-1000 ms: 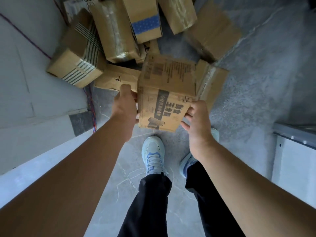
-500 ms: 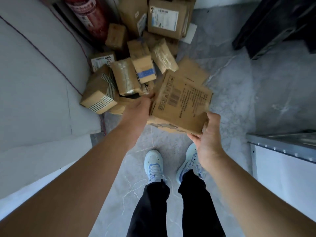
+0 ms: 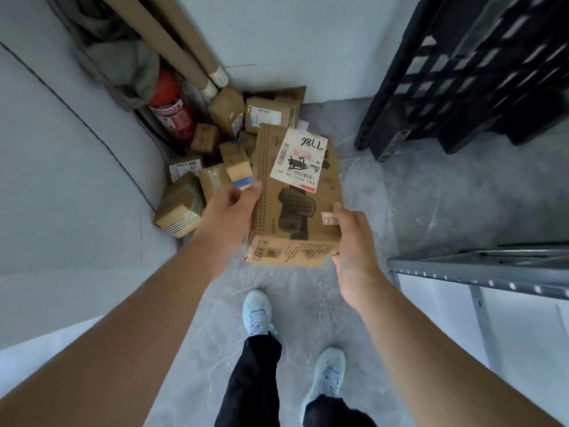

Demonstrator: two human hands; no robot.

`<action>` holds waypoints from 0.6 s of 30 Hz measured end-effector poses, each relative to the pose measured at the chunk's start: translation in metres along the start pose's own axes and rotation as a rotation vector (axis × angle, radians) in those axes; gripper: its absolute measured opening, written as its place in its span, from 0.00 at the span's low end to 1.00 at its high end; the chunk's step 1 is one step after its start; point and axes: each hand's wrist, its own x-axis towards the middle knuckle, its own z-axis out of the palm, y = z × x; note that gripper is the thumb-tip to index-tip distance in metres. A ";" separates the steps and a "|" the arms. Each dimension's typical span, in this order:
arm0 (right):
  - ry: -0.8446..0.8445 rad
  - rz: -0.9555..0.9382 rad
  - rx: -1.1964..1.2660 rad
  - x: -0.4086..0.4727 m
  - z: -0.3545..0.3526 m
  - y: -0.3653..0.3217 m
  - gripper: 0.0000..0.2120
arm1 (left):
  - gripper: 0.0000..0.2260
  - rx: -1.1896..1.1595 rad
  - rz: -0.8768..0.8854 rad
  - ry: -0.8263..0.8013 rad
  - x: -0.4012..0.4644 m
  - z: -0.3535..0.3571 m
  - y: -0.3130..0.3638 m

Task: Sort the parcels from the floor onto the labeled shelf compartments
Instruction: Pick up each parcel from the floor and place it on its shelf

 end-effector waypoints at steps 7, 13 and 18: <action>-0.174 -0.171 -0.067 -0.086 -0.041 -0.063 0.18 | 0.20 -0.111 0.097 -0.026 -0.102 0.000 0.061; -0.191 -0.334 -0.054 -0.171 -0.082 -0.128 0.02 | 0.13 -0.079 0.299 -0.025 -0.205 -0.008 0.122; -0.159 -0.492 -0.046 -0.247 -0.102 -0.178 0.08 | 0.09 -0.008 0.478 -0.084 -0.275 -0.025 0.169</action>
